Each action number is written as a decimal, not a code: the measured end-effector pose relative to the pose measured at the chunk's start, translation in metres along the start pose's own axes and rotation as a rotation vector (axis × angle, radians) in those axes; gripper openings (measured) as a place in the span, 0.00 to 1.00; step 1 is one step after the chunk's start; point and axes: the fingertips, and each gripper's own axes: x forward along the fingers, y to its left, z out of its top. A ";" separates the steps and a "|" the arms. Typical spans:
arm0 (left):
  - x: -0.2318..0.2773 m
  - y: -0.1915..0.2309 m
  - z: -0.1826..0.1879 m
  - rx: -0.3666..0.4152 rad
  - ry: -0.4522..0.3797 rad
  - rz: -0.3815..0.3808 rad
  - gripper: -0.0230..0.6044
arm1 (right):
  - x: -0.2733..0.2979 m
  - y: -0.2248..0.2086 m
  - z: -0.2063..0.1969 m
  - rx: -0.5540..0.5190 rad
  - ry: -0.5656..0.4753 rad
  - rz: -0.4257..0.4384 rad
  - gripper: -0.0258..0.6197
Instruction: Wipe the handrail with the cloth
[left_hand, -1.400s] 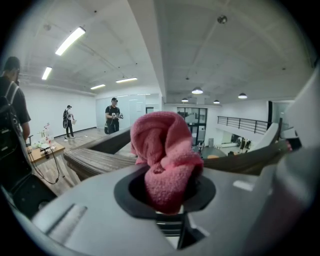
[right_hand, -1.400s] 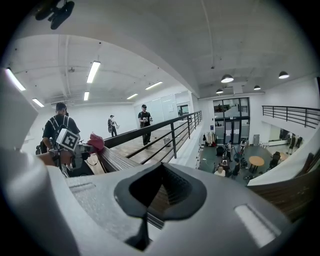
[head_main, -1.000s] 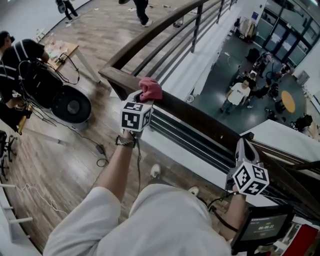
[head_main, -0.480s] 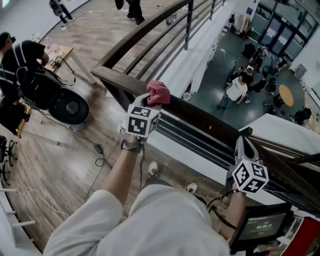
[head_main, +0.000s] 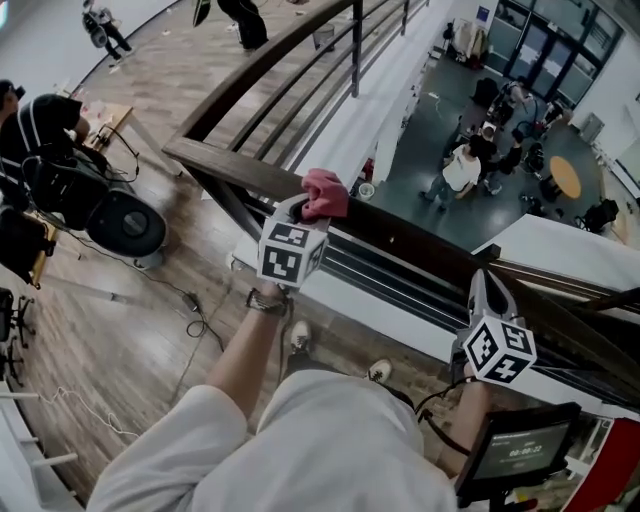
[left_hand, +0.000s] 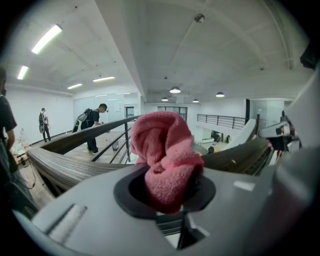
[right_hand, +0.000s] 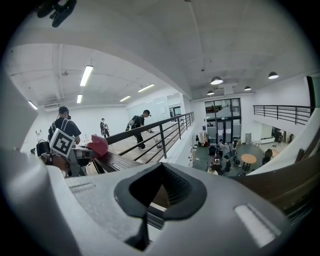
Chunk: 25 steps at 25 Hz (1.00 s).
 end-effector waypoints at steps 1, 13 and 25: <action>0.002 -0.006 0.001 0.002 0.001 -0.006 0.17 | -0.002 -0.005 -0.001 0.003 0.000 -0.004 0.04; 0.016 -0.083 0.001 0.042 -0.006 -0.068 0.17 | -0.027 -0.062 -0.015 0.021 -0.005 -0.042 0.04; 0.029 -0.166 -0.002 0.082 0.001 -0.143 0.17 | -0.043 -0.103 -0.022 0.021 -0.007 -0.046 0.04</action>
